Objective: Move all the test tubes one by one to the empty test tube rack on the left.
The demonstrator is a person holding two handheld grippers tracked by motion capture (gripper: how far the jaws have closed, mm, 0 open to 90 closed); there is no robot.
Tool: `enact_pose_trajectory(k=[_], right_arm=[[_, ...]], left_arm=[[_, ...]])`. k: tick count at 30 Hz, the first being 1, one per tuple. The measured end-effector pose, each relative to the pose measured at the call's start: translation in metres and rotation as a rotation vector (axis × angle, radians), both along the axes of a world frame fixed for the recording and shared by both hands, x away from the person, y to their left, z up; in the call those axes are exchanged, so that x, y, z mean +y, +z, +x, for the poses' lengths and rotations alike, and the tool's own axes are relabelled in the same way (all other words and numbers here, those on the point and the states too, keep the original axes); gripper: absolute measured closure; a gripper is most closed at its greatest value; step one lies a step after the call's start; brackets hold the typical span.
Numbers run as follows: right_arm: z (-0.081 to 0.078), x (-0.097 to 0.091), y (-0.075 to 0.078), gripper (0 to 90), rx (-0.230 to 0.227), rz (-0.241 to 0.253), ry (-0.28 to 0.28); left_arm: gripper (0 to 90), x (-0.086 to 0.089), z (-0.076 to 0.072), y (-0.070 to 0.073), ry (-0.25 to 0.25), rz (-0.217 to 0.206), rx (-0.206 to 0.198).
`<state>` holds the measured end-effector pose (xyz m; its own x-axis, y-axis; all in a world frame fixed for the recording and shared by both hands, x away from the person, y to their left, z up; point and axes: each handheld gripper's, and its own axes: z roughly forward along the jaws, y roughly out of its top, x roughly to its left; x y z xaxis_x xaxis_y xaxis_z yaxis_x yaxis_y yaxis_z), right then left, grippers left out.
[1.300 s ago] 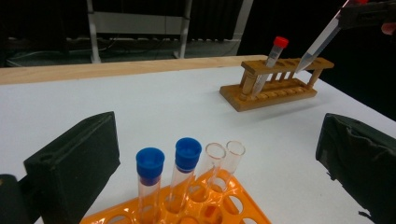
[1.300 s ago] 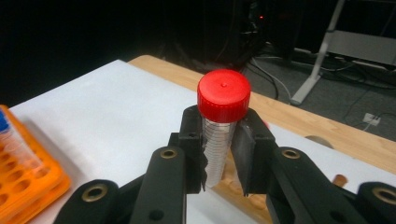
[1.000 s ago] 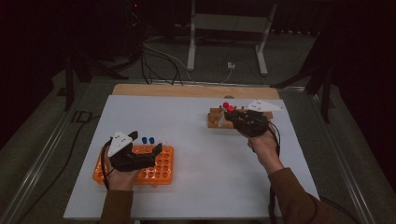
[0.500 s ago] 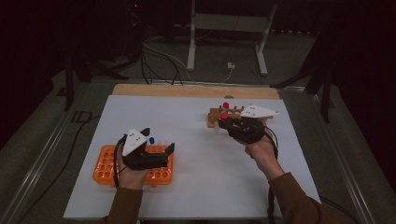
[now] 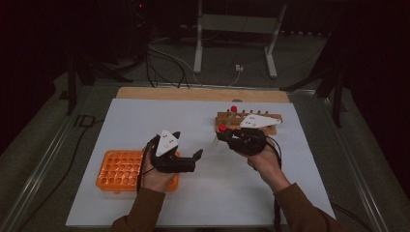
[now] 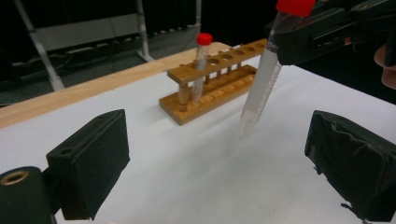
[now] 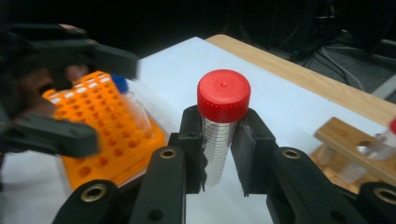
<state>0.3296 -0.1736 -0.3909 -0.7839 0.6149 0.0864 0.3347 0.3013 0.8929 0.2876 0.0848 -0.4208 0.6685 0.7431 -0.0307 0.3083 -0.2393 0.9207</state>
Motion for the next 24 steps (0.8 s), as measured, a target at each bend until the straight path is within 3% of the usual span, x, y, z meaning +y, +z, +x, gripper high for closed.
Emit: enact_pose_trajectory(k=[4,10,17,24], right_arm=[[-0.003,0.005,0.000,74.0,0.006,0.001,0.018],[-0.008,0.012,-0.001,74.0,0.017,-0.003,0.046],[-0.012,0.019,-0.001,74.0,0.022,0.000,0.071],[-0.012,0.020,-0.001,74.0,0.030,0.000,0.084]], left_arm=[[9.1,-0.011,0.002,-0.003,-0.011,0.023,0.003],[22.4,-0.025,0.002,-0.004,-0.023,0.056,-0.016],[52.7,-0.036,0.002,-0.005,-0.067,0.081,-0.025],[67.9,-0.038,0.003,-0.006,-0.097,0.088,-0.017]])
